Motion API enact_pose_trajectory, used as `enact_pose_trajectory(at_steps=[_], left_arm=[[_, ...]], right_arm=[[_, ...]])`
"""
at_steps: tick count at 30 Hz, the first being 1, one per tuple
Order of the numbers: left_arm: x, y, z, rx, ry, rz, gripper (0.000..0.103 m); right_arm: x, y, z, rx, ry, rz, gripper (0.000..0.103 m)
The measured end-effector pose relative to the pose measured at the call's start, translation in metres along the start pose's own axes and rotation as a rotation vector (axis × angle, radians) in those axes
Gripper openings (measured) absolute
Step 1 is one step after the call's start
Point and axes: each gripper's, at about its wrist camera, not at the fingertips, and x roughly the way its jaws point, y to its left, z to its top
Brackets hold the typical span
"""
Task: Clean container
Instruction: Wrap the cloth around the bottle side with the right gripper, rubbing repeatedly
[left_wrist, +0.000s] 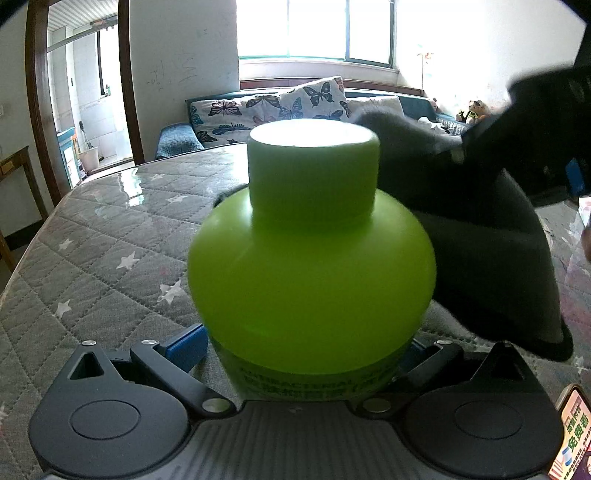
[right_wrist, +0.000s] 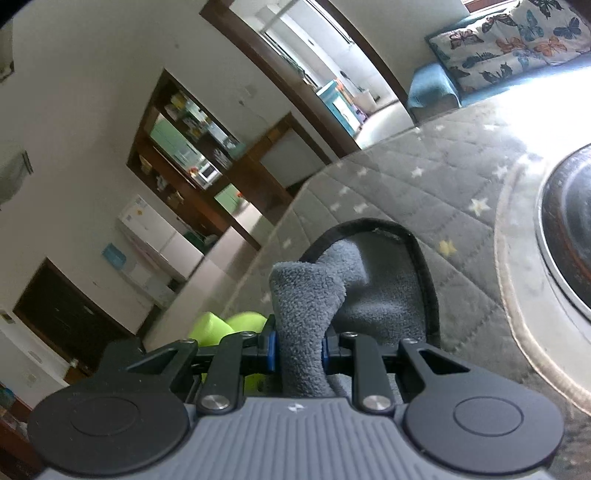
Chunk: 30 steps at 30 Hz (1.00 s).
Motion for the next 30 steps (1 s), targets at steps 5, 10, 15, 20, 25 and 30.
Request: enact_pose_trajectory(at_steps=[5, 10, 15, 20, 25, 30], left_arm=[[0.0, 0.001, 0.0, -0.002, 0.0, 0.001, 0.103], [0.001, 0.002, 0.001, -0.002, 0.0, 0.001, 0.103], [0.001, 0.005, 0.001, -0.003, 0.0, 0.002, 0.103], [0.001, 0.002, 0.001, -0.002, 0.0, 0.002, 0.103], [0.002, 0.001, 0.001, -0.002, 0.001, 0.002, 0.103], [0.001, 0.001, 0.001, -0.002, 0.0, 0.002, 0.103]], right_arm=[[0.006, 0.006, 0.008, -0.009, -0.021, 0.04, 0.021], [0.008, 0.016, 0.013, -0.047, -0.026, 0.047, 0.023], [0.014, 0.005, 0.01, -0.007, -0.005, 0.032, 0.023], [0.016, -0.006, 0.01, 0.02, -0.004, 0.039, 0.023], [0.024, -0.019, 0.007, 0.057, 0.034, 0.006, 0.022], [0.029, -0.026, 0.002, 0.063, 0.057, -0.016, 0.021]])
